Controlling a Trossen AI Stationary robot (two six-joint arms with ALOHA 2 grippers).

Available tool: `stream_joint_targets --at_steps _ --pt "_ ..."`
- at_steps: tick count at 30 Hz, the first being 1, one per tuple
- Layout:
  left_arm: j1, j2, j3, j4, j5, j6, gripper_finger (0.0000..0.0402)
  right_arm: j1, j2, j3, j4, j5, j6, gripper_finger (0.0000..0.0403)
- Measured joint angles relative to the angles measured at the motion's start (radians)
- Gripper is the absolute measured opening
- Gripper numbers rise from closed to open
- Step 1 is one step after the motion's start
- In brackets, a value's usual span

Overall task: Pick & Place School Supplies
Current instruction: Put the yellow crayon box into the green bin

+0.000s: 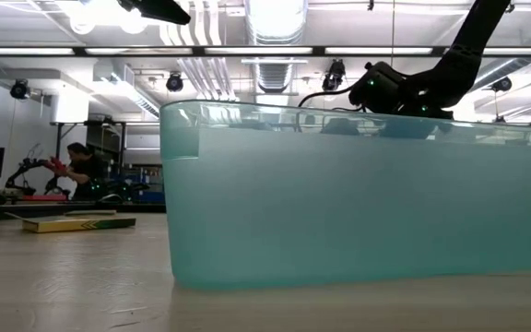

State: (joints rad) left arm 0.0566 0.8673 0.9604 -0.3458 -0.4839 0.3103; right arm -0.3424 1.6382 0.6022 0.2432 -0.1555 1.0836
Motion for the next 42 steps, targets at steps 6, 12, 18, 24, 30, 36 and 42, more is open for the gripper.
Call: stream_joint_targets --at_steps 6,12,18,24,30,36,42 --pt "0.0 0.0 0.0 0.0 0.0 0.0 0.0236 0.009 0.0 0.0 0.02 -0.002 -0.006 0.0176" --pt "0.0 0.0 0.0 0.0 0.0 0.0 0.0236 0.009 0.0 -0.001 0.027 0.014 -0.045 0.018" --pt "0.0 0.0 0.0 0.0 0.0 0.0 0.0236 0.011 0.0 -0.002 0.027 0.046 -0.125 0.0179" --pt "0.0 0.0 0.0 0.0 0.0 0.0 0.0236 0.011 0.0 -0.003 0.027 0.022 -0.057 0.0184" --pt "0.0 0.0 0.0 0.0 0.0 0.0 0.0236 0.011 0.031 -0.004 0.034 0.02 -0.096 0.0185" --pt "0.0 0.0 0.0 0.0 0.0 0.0 0.0236 0.009 0.077 -0.012 0.116 -0.032 -0.085 0.0185" --pt "0.0 0.0 0.0 0.0 0.0 0.0 0.0236 0.008 0.07 -0.014 0.114 -0.03 -0.092 0.0185"
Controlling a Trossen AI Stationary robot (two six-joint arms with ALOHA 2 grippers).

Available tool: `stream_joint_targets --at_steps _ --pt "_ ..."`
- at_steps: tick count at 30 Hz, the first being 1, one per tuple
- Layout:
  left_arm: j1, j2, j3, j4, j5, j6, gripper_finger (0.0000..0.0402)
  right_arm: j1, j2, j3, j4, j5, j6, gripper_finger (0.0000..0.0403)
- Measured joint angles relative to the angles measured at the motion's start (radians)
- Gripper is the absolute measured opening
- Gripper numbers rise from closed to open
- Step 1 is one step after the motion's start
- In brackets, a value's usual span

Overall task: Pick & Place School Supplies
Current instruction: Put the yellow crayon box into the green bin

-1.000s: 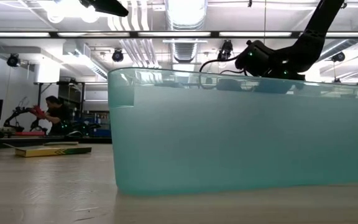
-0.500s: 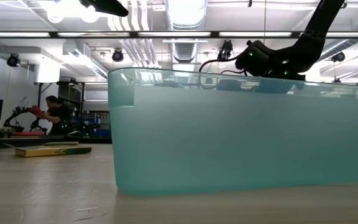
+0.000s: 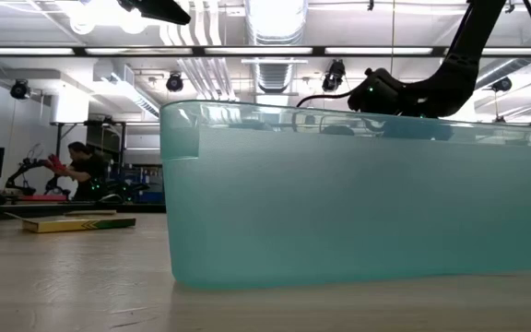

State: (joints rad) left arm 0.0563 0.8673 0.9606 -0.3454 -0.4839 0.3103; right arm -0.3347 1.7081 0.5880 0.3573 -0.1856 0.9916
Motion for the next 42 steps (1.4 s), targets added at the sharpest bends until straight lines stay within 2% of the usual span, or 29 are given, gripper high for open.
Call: stream_joint_targets --at_steps 30,42 --pt "0.0 0.0 0.0 0.0 0.0 0.0 0.0236 0.003 0.004 0.0 0.018 0.012 0.025 0.0185" --pt "0.0 0.0 0.0 0.0 0.0 0.0 0.0236 0.003 0.004 0.0 0.021 -0.033 0.014 0.0185"
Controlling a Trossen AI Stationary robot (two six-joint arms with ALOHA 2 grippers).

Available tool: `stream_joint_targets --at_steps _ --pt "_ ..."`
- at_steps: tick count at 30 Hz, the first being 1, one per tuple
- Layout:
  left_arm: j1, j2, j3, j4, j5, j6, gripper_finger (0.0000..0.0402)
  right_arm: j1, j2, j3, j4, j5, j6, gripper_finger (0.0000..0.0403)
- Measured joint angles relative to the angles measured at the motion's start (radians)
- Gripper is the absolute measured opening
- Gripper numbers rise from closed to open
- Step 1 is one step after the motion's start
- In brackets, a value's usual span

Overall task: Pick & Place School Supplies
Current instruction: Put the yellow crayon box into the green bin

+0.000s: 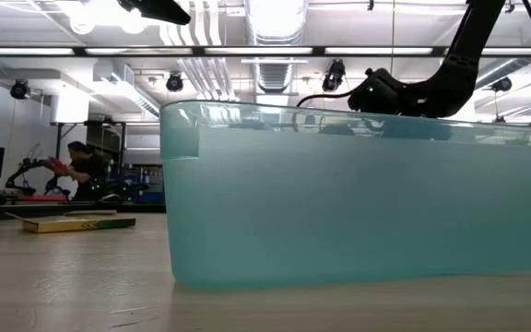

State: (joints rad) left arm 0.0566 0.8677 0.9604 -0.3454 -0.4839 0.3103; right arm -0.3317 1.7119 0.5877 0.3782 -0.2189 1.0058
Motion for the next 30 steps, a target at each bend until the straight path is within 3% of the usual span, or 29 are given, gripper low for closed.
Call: stream_joint_targets --at_steps 17,30 --pt "0.0 0.0 0.0 0.0 0.0 0.0 0.0236 0.001 0.0 0.014 -0.029 -0.032 -0.019 0.0183" --pt "0.0 0.0 0.0 0.0 0.0 0.0 0.0236 0.003 -0.002 0.013 -0.072 -0.09 0.114 0.0182"
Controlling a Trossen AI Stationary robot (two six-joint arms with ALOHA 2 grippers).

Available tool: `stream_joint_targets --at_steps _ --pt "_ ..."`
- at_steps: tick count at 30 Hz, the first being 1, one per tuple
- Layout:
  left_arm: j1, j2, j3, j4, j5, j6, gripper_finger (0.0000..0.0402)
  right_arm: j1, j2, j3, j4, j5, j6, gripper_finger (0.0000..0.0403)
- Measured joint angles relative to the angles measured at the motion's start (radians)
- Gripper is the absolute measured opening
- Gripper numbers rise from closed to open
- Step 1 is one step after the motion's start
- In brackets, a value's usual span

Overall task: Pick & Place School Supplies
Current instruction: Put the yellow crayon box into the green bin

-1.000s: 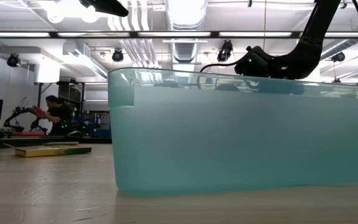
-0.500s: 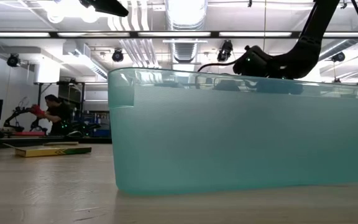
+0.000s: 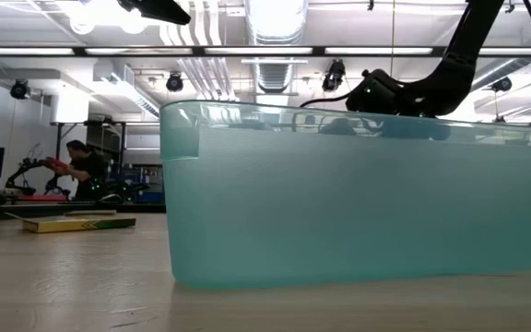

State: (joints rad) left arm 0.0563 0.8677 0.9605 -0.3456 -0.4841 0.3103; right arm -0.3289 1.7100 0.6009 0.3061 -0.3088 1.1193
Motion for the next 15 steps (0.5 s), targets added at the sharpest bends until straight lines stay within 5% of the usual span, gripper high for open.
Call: stream_joint_targets --at_steps 15 --pt "0.0 0.0 0.0 0.0 0.0 0.0 0.0236 0.013 0.041 0.028 0.007 0.031 -0.009 0.0182"
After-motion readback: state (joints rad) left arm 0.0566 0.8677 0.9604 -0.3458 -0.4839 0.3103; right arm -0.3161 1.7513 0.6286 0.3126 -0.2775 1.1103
